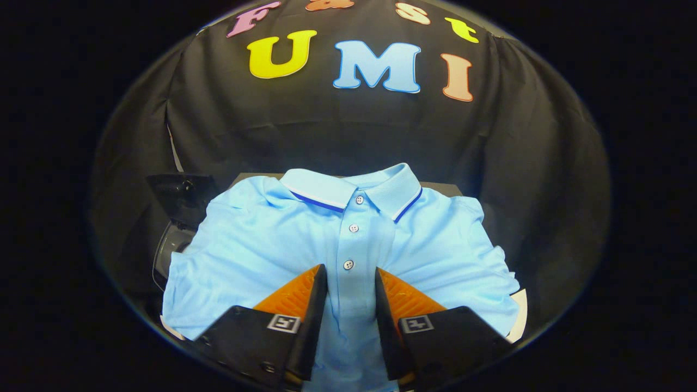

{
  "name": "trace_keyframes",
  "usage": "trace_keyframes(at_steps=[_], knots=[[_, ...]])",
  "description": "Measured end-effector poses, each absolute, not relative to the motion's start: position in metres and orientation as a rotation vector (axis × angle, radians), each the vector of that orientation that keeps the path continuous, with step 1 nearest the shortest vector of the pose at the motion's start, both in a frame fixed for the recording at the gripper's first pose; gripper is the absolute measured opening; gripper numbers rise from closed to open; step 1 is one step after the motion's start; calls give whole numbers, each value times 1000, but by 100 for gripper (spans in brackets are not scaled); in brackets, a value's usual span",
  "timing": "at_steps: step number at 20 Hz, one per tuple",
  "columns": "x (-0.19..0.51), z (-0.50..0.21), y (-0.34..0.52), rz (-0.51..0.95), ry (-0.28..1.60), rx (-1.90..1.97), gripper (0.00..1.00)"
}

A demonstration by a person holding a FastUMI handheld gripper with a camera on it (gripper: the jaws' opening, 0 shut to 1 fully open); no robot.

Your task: Put the clothes into the washing machine and then close the washing machine lid.

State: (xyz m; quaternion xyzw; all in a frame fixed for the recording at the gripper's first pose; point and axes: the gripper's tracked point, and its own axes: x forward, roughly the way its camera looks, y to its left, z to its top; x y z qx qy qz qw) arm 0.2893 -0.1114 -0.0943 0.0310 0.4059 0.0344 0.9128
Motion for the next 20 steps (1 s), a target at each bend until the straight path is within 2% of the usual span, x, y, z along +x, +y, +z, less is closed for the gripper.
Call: trace_keyframes(at_steps=[2, 10, 20], knots=[[290, -93, -113, 62, 817, -1, 4], [287, -81, -117, 38, 781, 97, 1], [293, 23, -120, 70, 574, 248, 1]])
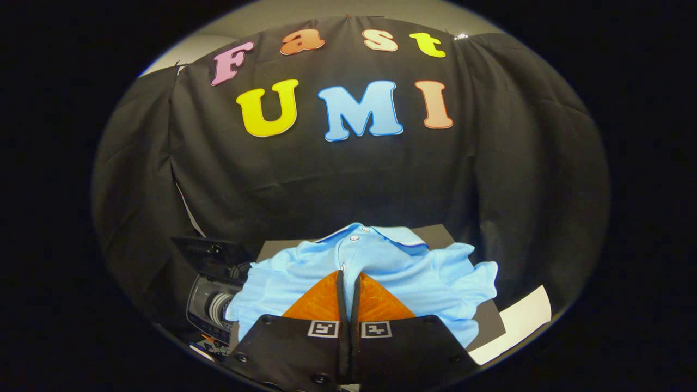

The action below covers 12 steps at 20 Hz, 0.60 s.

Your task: Put the clothes into the washing machine and then close the washing machine lid.

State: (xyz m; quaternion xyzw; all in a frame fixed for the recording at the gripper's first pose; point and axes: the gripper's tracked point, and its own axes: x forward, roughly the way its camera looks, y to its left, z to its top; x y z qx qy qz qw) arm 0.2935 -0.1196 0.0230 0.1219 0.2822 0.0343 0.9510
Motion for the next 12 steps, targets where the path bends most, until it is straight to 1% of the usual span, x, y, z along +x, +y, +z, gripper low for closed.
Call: trace_keyframes(at_steps=[7, 12], knots=[[296, 98, -104, 121, 440, 269, 1], [298, 128, -85, 157, 391, 278, 1]])
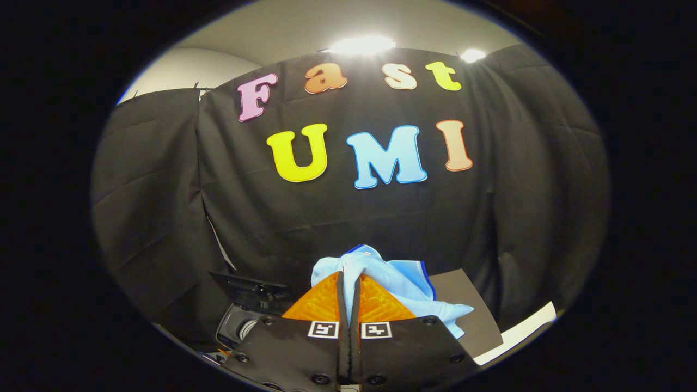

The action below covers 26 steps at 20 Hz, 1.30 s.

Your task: Put the clothes into the washing machine and then close the washing machine lid.

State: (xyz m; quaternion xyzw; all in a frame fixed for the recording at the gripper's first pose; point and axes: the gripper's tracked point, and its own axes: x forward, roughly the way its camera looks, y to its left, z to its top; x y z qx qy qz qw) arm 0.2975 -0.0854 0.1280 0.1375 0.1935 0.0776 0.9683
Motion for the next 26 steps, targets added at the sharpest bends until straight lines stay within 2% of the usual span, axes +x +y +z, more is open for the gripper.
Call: trace_keyframes(at_steps=[10, 26], knots=[[294, 159, -14, 287, 361, 242, 1], [275, 199, 153, 593, 342, 242, 1]])
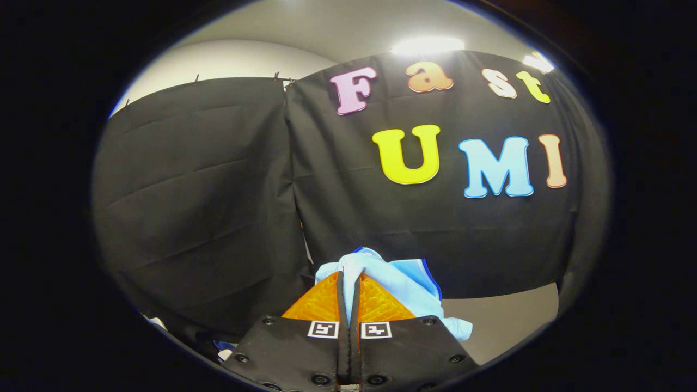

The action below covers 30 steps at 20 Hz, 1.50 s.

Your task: Put the clothes into the washing machine and then close the washing machine lid.

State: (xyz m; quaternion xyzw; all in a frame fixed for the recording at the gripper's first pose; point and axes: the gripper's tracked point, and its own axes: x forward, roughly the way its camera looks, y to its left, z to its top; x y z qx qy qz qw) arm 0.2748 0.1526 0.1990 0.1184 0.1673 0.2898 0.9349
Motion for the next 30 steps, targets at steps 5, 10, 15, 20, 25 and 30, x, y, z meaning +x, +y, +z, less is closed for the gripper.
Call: trace_keyframes(at_steps=[5, 10, 15, 20, 25, 30], knots=[[275, 192, 195, 657, 364, 233, 1], [276, 174, 232, 703, 400, 230, 1], [278, 147, 267, 735, 441, 207, 1], [280, 112, 292, 747, 492, 182, 1], [287, 76, 315, 745, 546, 171, 1], [295, 33, 331, 736, 602, 149, 1]])
